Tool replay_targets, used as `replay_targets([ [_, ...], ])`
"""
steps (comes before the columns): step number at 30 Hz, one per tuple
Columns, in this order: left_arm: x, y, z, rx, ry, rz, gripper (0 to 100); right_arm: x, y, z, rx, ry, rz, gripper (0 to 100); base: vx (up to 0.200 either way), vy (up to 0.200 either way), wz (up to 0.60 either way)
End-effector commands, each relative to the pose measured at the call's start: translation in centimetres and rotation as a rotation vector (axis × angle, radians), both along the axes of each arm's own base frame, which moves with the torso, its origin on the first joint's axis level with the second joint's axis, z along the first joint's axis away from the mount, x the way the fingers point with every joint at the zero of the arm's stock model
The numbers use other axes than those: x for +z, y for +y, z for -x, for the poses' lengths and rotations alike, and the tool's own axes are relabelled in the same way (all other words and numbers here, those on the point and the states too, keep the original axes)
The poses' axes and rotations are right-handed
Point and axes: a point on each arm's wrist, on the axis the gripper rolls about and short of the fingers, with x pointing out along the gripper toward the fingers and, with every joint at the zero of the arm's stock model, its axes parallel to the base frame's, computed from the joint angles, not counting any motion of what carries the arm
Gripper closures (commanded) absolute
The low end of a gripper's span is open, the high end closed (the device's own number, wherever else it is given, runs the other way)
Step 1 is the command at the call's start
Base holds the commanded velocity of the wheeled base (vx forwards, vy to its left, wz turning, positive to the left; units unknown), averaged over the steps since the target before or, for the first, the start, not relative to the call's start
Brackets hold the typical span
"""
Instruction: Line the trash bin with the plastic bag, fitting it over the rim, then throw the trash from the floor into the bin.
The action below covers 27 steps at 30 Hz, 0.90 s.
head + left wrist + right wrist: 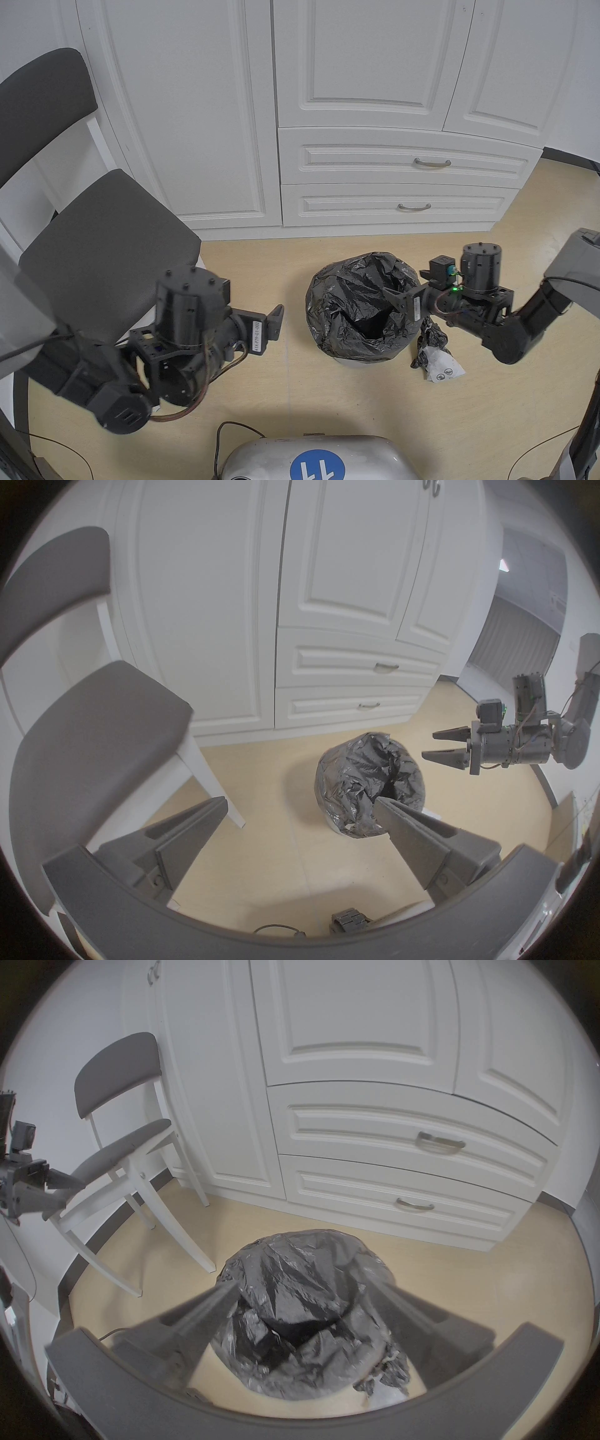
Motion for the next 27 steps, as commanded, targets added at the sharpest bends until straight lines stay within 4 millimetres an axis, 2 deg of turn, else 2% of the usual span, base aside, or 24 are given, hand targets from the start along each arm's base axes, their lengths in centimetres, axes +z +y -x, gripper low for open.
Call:
replay_targets([
  [1,4.0,4.5,5.8,-0.054,-0.159,0.080,0,4.1,-4.4,7.1,-0.047,-0.081,-0.001,0,0.000,0.000,0.00],
  [3,4.8,5.7,7.2,-0.077,-0.193,0.115,0,4.8,-5.7,9.1,-0.052,-0.120,0.047,0,0.000,0.000,0.00],
  [4,4.8,5.7,7.2,-0.077,-0.193,0.115,0,4.8,-5.7,9.1,-0.052,-0.120,0.047,0,0.000,0.000,0.00],
  [5,5.1,6.3,7.9,-0.087,-0.208,0.130,0,5.4,-6.2,10.5,-0.047,-0.155,0.070,0,0.000,0.000,0.00],
  [6,5.8,7.1,8.8,-0.096,-0.230,0.150,0,6.3,-6.9,12.7,-0.051,-0.198,0.071,0,0.000,0.000,0.00],
  [7,6.3,7.6,9.4,-0.096,-0.251,0.165,0,6.7,-7.3,13.8,-0.058,-0.211,0.067,0,0.000,0.000,0.00],
  [12,7.5,9.7,11.9,-0.111,-0.287,0.141,0,8.3,-8.4,17.5,-0.095,-0.295,0.042,0,0.000,0.000,0.00],
  [18,8.6,12.1,13.3,-0.039,-0.345,0.155,0,9.5,-10.3,19.8,-0.341,-0.257,0.095,0,0.000,0.000,0.00],
  [22,9.7,13.2,13.8,0.007,-0.404,0.178,0,10.2,-10.6,21.1,-0.372,-0.259,0.099,0,0.000,0.000,0.00],
  [27,10.6,13.5,14.2,0.010,-0.447,0.206,0,11.0,-10.9,22.3,-0.378,-0.287,0.095,0,0.000,0.000,0.00],
])
